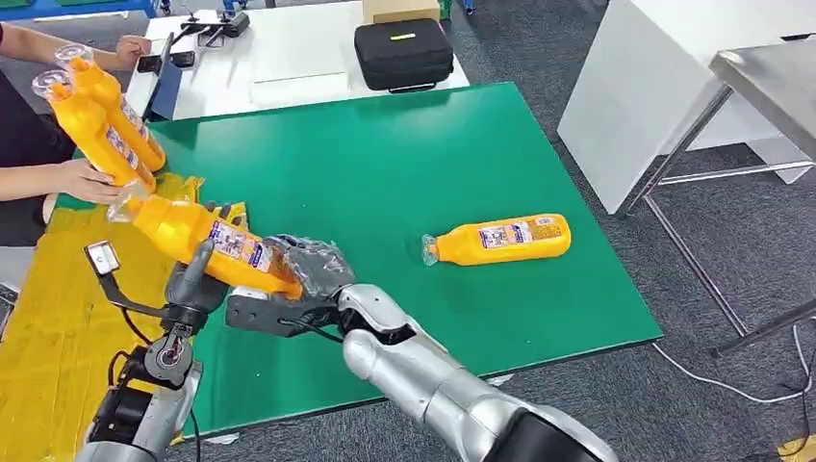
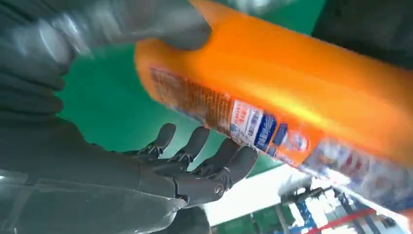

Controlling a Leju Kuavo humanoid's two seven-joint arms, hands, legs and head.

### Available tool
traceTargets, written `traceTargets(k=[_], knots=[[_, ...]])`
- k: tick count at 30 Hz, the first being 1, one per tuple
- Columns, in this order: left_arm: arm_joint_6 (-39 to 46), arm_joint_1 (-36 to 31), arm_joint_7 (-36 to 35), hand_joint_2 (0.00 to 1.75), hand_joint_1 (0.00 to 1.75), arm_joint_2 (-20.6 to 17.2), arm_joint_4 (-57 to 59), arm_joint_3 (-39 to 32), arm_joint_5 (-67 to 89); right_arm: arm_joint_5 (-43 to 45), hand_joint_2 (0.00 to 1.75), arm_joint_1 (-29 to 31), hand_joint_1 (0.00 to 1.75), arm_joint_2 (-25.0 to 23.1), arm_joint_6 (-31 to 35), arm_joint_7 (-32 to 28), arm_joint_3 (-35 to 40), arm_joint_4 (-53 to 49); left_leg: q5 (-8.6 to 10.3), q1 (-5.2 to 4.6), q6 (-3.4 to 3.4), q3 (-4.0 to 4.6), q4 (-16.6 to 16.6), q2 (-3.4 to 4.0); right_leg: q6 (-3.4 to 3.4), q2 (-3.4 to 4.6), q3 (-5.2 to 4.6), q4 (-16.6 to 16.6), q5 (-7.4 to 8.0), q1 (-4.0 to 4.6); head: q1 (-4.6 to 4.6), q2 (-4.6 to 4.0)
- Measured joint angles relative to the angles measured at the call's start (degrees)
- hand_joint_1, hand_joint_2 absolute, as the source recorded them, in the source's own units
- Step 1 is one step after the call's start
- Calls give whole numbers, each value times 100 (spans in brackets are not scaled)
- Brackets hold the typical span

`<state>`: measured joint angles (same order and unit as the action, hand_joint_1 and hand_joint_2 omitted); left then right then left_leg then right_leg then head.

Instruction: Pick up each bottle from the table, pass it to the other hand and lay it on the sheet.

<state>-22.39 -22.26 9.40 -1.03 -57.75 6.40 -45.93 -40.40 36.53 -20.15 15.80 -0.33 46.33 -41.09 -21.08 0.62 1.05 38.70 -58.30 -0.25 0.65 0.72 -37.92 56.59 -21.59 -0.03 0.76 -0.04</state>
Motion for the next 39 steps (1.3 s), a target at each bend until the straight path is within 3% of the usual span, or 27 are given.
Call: traceTargets(k=[7, 8, 10, 11, 25, 26, 30, 31, 32, 33, 34, 39], knots=[[353, 3, 239, 175, 0, 0, -15, -52, 477, 223, 175, -19, 175, 0, -6, 92, 291, -4, 0, 0, 0, 0, 0, 0, 0, 0, 0, 0, 0, 0, -2, 0], [455, 3, 312, 175, 66, -2, -44, -55, 655, 252, 175, -19, 175, 0, -4, 94, 326, -4, 0, 0, 0, 0, 0, 0, 0, 0, 0, 0, 0, 0, -2, 0], [564, 4, 365, 175, 66, -2, -94, -57, 861, 276, 175, -17, 175, 0, -4, 96, 344, -4, 0, 0, 0, 0, 0, 0, 0, -1, 1, 0, 0, 0, -2, 0], [597, 6, 380, 175, 175, -2, -116, -61, 903, 276, 175, -15, 175, 0, -4, 101, 350, -4, 0, 0, 0, 0, 0, 0, 0, -1, 1, 0, 0, 0, -2, 0], [580, 112, 437, 175, 175, 0, -295, -208, 949, 184, 175, -11, 175, 0, 18, 85, 379, -4, 0, 0, 0, 0, 0, 0, 0, 0, 0, 0, 0, 0, -2, 0], [577, 113, 437, 175, 175, 0, -295, -214, 951, 184, 175, -11, 155, 0, 22, 85, 379, -4, 0, 0, 0, 0, 0, 0, 0, 0, 1, 0, 0, 0, -2, 0], [684, 134, 583, 175, 175, 2, -324, -225, 1219, 147, 175, 8, 152, 4, 72, 88, 368, 2, 0, 0, 0, 0, 0, 0, 0, 0, 0, 0, 0, 0, -2, 0], [757, 137, 652, 175, 175, 2, -341, -227, 1312, 138, 175, 12, 133, 7, 99, 88, 343, 2, 0, 0, 0, 0, 0, 0, 0, 0, 0, 0, 0, 0, -2, 0], [809, 136, 693, 175, 175, 2, -352, -249, 1364, 134, 175, 15, 58, 13, 118, 85, 293, 2, 0, 0, 0, 0, 0, 0, 0, 0, 1, 0, 0, 0, -2, 0], [822, 139, 702, 175, 175, 2, -376, -278, 1386, 131, 175, 13, 0, 17, 133, 83, 265, 2, 0, 0, 0, 0, 0, 0, 0, 0, 0, 0, 0, 0, -2, 0], [822, 138, 704, 175, 175, 2, -396, -302, 1412, 129, 0, 14, 0, 28, 144, 72, 217, 2, 0, 0, 0, 0, 0, 0, 0, -1, 1, 0, 0, 0, -2, 0], [1375, 164, 1070, 175, 175, -15, -476, -358, 2133, 151, 0, 20, 0, 103, 155, -48, -49, -4, 0, 0, 0, 1, 0, -2, 0, -1, 1, 0, 0, 0, -2, 0]])
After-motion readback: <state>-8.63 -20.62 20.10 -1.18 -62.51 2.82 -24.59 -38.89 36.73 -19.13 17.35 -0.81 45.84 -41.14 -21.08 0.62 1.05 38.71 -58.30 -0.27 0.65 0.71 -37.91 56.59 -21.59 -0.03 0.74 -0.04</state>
